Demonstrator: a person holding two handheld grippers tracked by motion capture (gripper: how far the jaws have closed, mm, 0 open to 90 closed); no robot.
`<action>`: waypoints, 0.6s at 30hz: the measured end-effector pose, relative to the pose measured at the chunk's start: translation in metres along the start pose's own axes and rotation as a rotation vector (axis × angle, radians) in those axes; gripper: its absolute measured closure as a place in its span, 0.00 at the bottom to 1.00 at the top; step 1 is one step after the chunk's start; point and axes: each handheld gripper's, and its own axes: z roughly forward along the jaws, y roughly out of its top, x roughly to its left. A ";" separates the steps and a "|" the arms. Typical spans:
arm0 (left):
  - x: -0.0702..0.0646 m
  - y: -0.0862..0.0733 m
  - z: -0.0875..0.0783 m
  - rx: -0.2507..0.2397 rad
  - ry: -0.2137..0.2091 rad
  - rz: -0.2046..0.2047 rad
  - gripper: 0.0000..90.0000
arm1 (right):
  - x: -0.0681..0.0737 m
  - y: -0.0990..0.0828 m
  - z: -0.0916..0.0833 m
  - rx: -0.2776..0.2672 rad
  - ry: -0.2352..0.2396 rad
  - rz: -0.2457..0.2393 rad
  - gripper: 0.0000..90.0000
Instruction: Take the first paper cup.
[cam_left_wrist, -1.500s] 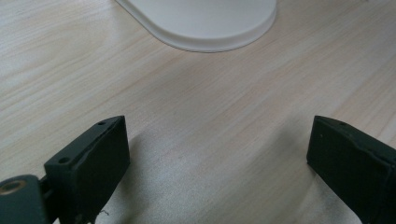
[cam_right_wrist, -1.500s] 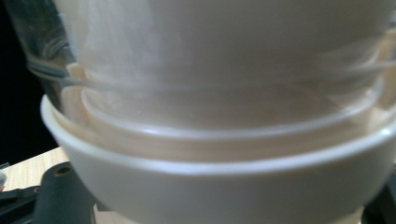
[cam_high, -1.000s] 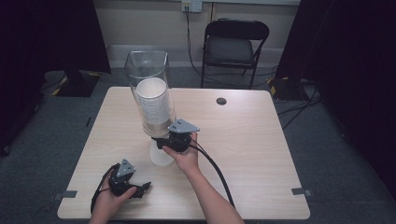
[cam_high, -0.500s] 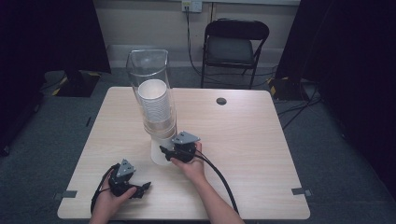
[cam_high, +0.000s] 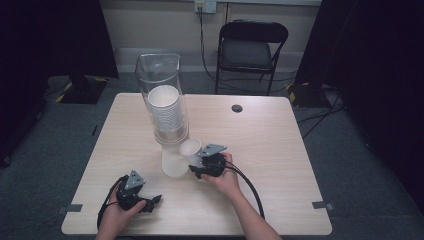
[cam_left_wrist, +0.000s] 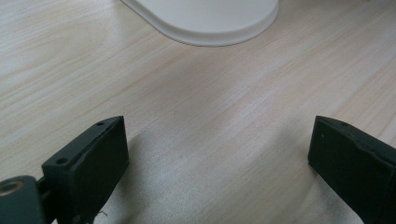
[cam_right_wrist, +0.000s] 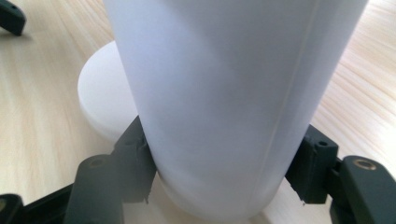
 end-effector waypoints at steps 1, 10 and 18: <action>0.000 0.000 0.000 0.000 0.000 0.000 0.05 | -0.002 -0.001 -0.005 -0.001 -0.010 0.000 0.39; 0.000 0.000 0.000 0.000 0.000 -0.001 0.05 | -0.030 -0.015 -0.026 -0.007 -0.069 0.082 0.38; 0.000 0.000 0.000 0.000 0.000 0.000 0.05 | -0.042 -0.024 -0.029 -0.004 -0.088 0.145 0.38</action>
